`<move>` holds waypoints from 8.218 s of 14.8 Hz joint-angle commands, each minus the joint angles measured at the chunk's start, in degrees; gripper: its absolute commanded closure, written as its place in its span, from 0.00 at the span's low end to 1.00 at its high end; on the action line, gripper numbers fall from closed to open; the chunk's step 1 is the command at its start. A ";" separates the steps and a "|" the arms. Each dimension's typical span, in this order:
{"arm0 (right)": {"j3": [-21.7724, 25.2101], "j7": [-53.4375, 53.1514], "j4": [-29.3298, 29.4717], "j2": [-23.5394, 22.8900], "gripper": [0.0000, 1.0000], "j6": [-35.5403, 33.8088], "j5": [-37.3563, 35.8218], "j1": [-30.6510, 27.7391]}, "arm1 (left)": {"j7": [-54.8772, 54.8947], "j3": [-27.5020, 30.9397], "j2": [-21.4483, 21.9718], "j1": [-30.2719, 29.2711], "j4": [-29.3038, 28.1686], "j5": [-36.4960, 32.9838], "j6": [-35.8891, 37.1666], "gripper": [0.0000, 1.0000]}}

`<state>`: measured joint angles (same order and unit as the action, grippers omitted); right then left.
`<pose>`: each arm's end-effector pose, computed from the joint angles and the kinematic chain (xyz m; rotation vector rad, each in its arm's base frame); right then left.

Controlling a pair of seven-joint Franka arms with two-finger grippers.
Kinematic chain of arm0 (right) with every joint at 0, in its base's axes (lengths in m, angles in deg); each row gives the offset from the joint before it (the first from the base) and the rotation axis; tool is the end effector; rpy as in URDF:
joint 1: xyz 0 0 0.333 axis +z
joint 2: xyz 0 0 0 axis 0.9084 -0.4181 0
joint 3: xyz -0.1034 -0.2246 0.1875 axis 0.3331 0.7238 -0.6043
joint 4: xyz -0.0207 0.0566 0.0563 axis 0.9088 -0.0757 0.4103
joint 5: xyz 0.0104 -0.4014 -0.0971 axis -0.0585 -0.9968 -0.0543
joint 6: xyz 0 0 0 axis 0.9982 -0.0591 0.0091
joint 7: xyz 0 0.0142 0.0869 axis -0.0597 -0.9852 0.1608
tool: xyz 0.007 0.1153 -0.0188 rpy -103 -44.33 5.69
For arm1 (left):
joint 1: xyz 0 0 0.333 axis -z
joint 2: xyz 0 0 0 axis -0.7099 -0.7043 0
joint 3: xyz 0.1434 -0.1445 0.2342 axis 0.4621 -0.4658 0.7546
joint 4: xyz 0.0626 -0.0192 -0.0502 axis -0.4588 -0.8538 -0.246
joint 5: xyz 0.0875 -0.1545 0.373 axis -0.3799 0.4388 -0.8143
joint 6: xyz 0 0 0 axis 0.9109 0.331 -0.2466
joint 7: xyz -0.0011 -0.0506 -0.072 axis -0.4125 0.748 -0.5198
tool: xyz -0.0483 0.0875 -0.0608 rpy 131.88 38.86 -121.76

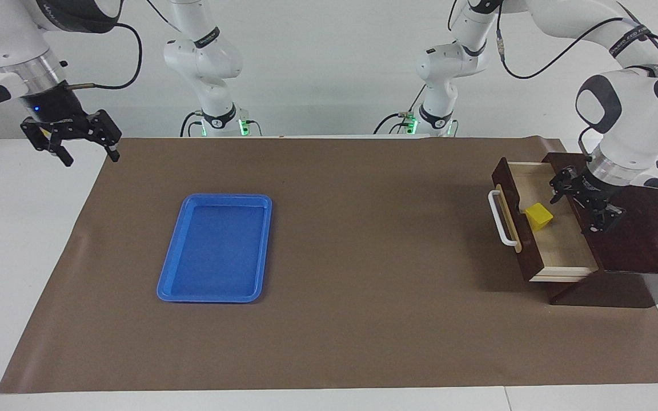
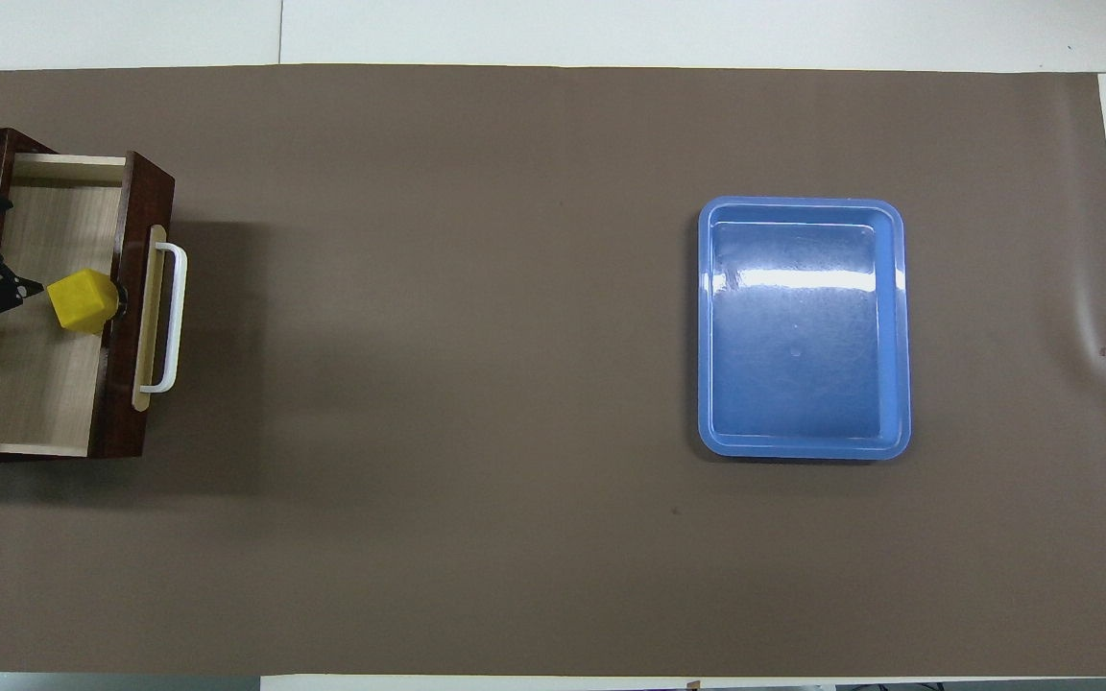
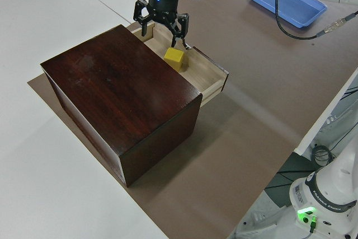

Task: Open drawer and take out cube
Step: 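Close the left gripper on the yellow cube inside the drawer, then lift the cube with the left gripper while the right gripper approaches, then close the right gripper on the yellow cube beside the left gripper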

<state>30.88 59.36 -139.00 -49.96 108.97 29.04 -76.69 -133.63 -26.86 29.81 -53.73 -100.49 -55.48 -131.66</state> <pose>0.5629 -0.1022 0.6130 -3.0668 -0.0603 -0.1716 0.6417 0.0525 0.4772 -1.7868 -2.5499 -0.1102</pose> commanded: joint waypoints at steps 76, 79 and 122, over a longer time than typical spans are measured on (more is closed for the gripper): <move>-1.82 -86.58 -8.84 -11.38 0.00 23.53 32.13 27.82 | -1.83 -0.79 1.53 23.08 8.60 3.06 14.12 1.00; -1.82 -90.46 -7.88 -12.88 0.00 27.06 36.87 31.43 | -4.03 -0.79 -3.03 27.47 10.52 3.50 13.69 1.00; -1.73 -114.90 14.98 -32.31 1.00 34.35 32.67 44.01 | -18.19 -0.35 -7.53 32.50 15.90 3.33 14.12 1.00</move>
<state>29.38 -53.82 -124.34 -81.58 141.76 62.85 -32.67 -151.13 -27.97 22.13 -21.94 -84.49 -52.81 -118.41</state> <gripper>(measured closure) 0.238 0.445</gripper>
